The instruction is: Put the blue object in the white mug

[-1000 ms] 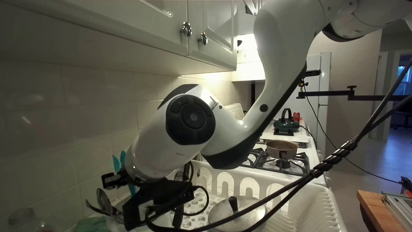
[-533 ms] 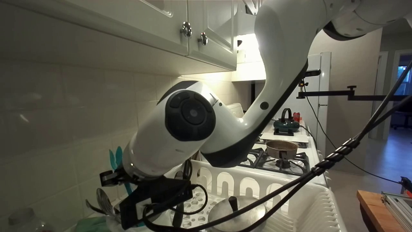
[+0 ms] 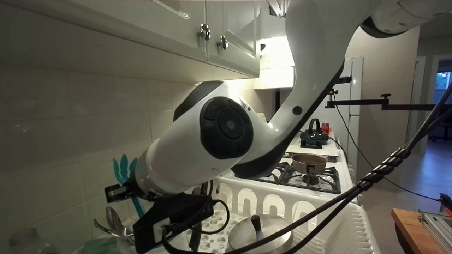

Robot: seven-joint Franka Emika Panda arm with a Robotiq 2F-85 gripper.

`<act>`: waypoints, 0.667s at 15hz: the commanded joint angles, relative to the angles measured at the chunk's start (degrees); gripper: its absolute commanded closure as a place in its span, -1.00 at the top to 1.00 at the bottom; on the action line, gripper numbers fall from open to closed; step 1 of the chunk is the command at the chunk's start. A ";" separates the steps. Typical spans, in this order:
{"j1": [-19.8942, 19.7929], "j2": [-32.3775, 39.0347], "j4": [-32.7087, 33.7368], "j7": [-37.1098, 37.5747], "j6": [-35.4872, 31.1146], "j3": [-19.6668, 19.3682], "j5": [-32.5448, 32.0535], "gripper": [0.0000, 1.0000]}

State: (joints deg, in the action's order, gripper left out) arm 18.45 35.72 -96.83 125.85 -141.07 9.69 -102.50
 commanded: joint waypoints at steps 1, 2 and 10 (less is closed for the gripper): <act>-0.14 -3.54 -5.56 6.00 1.72 1.27 -5.75 -0.91; -0.32 -3.83 -6.26 7.06 1.95 1.61 -6.71 -0.91; -0.25 -3.92 -9.75 12.96 8.32 3.64 -8.83 -0.91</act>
State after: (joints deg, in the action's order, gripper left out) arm 18.26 33.07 -104.08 134.25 -136.48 12.08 -109.29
